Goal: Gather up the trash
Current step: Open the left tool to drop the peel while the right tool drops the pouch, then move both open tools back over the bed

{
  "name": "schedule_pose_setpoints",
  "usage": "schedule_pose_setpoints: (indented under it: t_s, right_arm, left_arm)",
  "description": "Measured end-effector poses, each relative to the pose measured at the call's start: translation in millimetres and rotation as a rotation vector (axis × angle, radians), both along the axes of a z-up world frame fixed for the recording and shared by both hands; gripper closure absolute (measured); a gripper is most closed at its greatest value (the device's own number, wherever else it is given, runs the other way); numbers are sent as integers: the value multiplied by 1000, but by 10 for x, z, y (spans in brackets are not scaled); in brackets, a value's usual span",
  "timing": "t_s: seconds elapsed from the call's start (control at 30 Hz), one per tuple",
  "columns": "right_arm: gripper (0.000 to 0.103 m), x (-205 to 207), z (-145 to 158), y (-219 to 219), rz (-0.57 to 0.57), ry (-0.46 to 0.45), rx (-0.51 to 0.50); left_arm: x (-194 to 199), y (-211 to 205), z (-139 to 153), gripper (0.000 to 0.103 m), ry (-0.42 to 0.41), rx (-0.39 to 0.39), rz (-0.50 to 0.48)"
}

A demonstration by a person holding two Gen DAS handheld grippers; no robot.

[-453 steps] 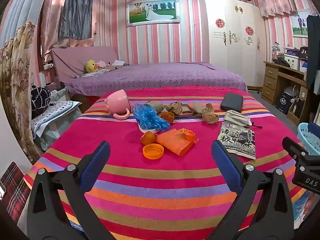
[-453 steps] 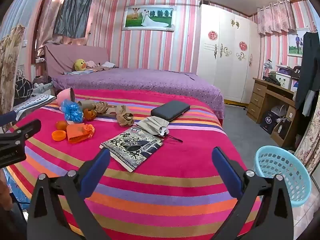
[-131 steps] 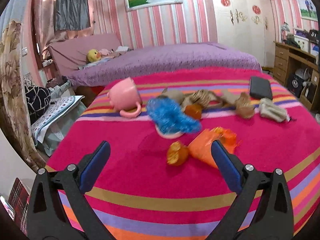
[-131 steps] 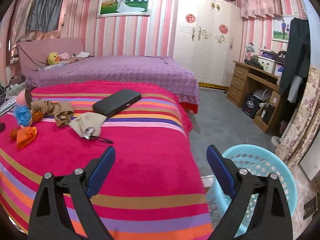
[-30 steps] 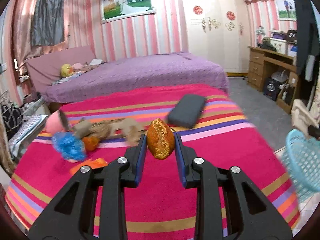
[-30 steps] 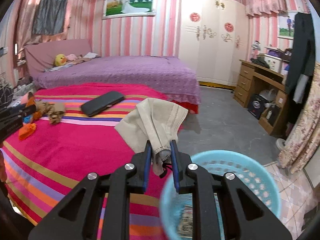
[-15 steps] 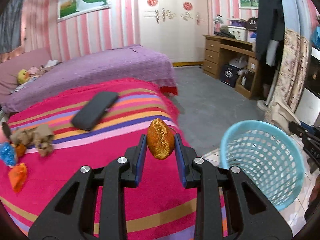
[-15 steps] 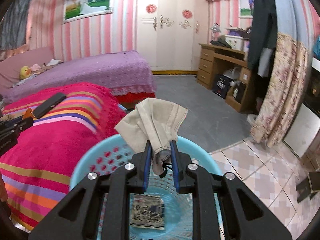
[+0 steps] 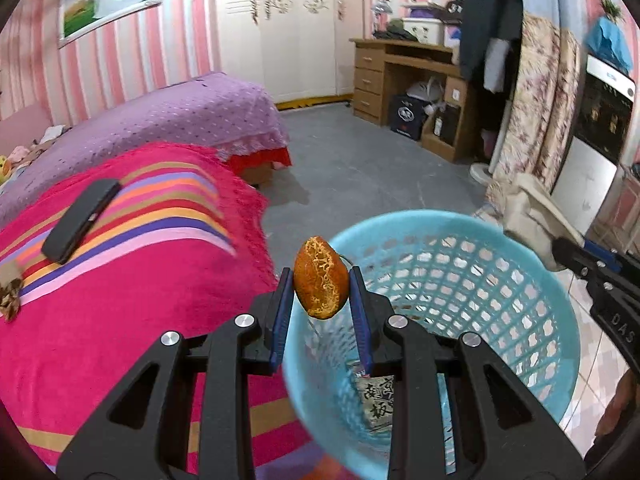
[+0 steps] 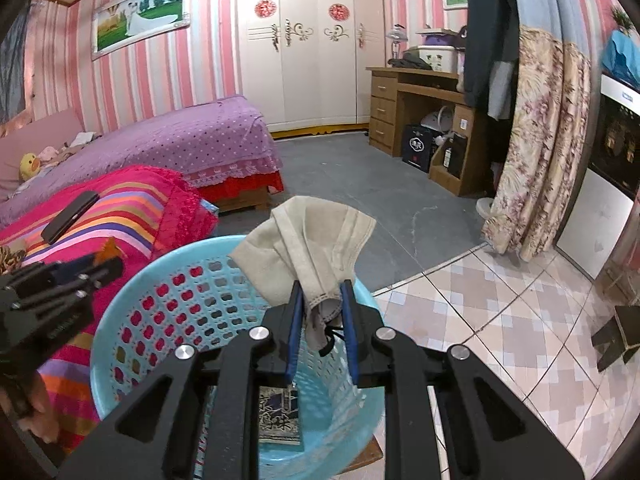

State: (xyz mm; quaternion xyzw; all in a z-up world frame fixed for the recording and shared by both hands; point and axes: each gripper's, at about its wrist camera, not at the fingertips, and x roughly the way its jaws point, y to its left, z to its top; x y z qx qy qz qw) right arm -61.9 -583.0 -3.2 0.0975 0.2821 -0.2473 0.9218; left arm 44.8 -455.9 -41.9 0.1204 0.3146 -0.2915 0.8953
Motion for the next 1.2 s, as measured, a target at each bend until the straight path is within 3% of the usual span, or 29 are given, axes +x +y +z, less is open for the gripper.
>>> schedule_pose_setpoints:
  t_s: [0.13,0.27,0.47,0.77,0.83,0.9,0.93,1.07,1.2]
  right_arm:
    - [84,-37,-11,-38,-10,-8,10]
    - [84,-29,-35,-79,-17,-4,20]
    - [84,-39,-35,-74,-17,-6,24]
    - [81,107,-58,122,34,-5,19]
    - [67,157,-84,160,33,9,10]
    - [34,203,-121,194,20,29,-1]
    - [29,227,-142,205,12,38,1]
    - [17,298,-173,247,-11,80,-1]
    - [11,312,-63,365,-26,53,-32]
  left_arm:
    - [40,-106,-88,74,53,8,-31]
    - [52,-101,-97,41,65,1,-39]
    - [40,73,27,18,-30,-6,3]
    - [68,511,212,9,-131,-17,107]
    - [80,623,250,9,-142,-24,126]
    - [87,733,270,8,-154,-20,141]
    - [93,760,281,8,-157,-17,146]
    - [127,1004,350,8,-168,-7,172]
    - [144,1289,422,7,-186,-5,206]
